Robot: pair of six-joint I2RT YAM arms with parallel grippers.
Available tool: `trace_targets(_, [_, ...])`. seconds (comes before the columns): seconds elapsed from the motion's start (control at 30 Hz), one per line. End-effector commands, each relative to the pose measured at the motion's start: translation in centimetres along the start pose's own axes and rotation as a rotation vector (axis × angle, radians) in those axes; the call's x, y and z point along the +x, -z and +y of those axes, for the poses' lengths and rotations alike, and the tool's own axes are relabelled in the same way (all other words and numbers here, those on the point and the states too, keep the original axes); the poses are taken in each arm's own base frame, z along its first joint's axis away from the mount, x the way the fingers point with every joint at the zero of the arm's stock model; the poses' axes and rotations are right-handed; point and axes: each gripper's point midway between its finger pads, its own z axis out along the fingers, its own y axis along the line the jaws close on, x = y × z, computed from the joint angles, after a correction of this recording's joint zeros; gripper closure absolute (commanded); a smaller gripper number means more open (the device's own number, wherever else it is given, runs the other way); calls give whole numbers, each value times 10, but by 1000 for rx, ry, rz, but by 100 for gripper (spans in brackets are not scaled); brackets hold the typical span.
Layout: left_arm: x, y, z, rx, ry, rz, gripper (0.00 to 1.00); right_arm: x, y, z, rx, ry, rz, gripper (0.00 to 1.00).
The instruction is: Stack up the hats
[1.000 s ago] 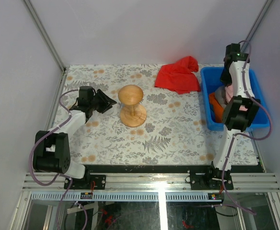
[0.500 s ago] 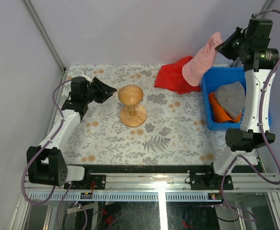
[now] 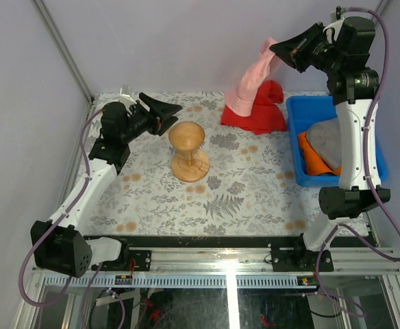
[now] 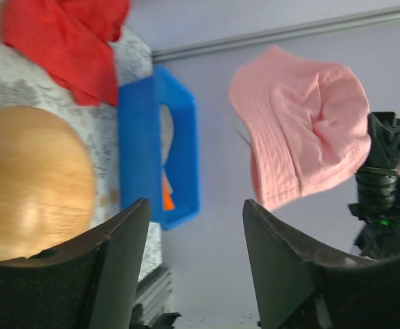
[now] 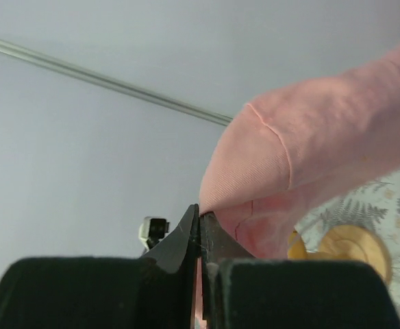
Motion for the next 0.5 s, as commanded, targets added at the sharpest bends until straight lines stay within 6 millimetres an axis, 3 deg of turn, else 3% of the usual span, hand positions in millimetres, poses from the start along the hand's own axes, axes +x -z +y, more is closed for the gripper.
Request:
trace_targets(0.0, [1, -16, -47, 153, 77, 6, 43, 10, 27, 73, -237, -16, 31, 100])
trace_targets(0.1, [10, -32, -60, 221, 172, 46, 40, 18, 23, 80, -281, -49, 56, 100])
trace_targets(0.17, [22, -40, -72, 278, 272, 82, 39, 20, 32, 94, -325, -55, 55, 100])
trace_targets(0.47, [71, -68, -109, 424, 527, 225, 38, 22, 48, 116, -404, -91, 63, 100])
